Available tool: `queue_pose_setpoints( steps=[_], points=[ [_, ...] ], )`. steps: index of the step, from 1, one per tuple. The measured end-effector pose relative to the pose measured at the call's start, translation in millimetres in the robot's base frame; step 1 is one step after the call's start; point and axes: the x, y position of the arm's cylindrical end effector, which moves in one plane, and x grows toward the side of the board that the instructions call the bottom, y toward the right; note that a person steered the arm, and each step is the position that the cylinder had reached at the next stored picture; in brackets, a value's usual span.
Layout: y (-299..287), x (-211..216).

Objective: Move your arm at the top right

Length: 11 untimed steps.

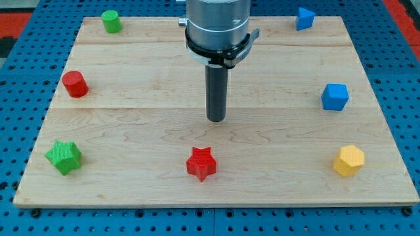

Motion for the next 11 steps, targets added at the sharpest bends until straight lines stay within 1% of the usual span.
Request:
queue_pose_setpoints(
  steps=[4,5,6,7,8,9,10,11],
  points=[
    [-1.4,0.5],
    [54.5,-32.9],
    [127.7,-90.4],
    [161.5,-154.1],
    [206.9,-203.2],
    [265.3,-255.9],
    [310.3,-276.1],
    [284.7,-276.2]
  ],
)
